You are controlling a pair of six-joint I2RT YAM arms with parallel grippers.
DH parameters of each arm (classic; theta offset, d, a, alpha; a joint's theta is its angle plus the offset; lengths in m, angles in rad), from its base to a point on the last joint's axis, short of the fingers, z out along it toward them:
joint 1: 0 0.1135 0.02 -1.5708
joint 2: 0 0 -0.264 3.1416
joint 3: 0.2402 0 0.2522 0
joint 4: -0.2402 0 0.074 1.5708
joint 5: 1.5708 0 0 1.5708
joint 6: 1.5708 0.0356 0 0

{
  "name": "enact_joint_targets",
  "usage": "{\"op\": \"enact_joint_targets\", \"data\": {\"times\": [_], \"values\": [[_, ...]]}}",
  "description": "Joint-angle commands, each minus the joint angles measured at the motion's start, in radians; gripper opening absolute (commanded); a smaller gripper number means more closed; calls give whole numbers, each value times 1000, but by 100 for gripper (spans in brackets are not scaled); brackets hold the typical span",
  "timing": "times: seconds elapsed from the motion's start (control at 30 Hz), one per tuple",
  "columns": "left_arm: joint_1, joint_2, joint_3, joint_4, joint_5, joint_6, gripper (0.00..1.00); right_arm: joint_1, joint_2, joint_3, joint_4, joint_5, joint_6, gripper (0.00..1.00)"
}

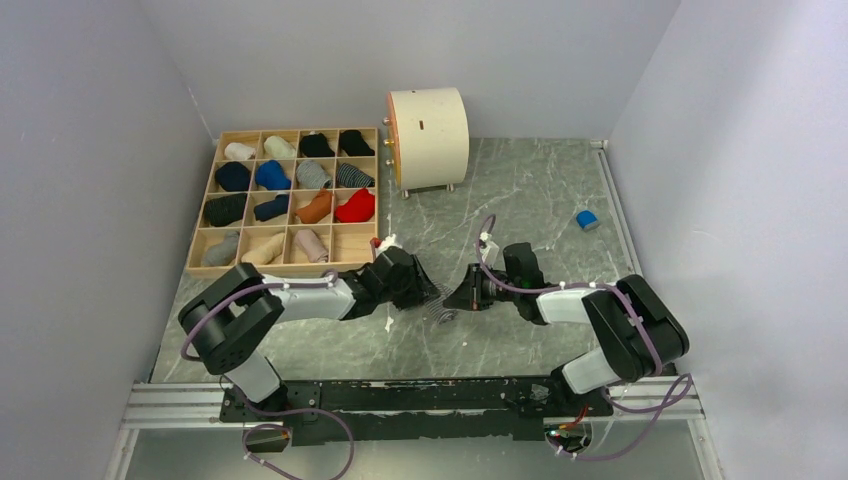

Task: Roll the underwear
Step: Roll the underwear to the center of the board.

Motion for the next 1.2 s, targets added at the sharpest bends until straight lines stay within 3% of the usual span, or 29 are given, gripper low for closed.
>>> {"op": "enact_joint_targets", "data": {"times": [0.0,0.23,0.43,0.73,0.8,0.97,1.17], "values": [[-2,38,56,3,-2,17,48,-9,6,29,-77,13,-44,19],[-2,61,75,-30,-6,2,43,18,-186,135,-409,219,-194,42],[-3,47,73,-54,-17,5,43,198,-287,171,-487,507,-208,48],[-2,55,77,-69,-7,1,43,406,-169,209,-441,745,-200,48],[-3,49,71,-67,-6,-1,43,417,-142,209,-432,771,-201,44],[-2,35,68,-73,-5,0,55,401,-108,183,-421,752,-169,13],[-3,15,74,-38,-9,20,69,199,-127,56,-257,412,-82,6]]}}
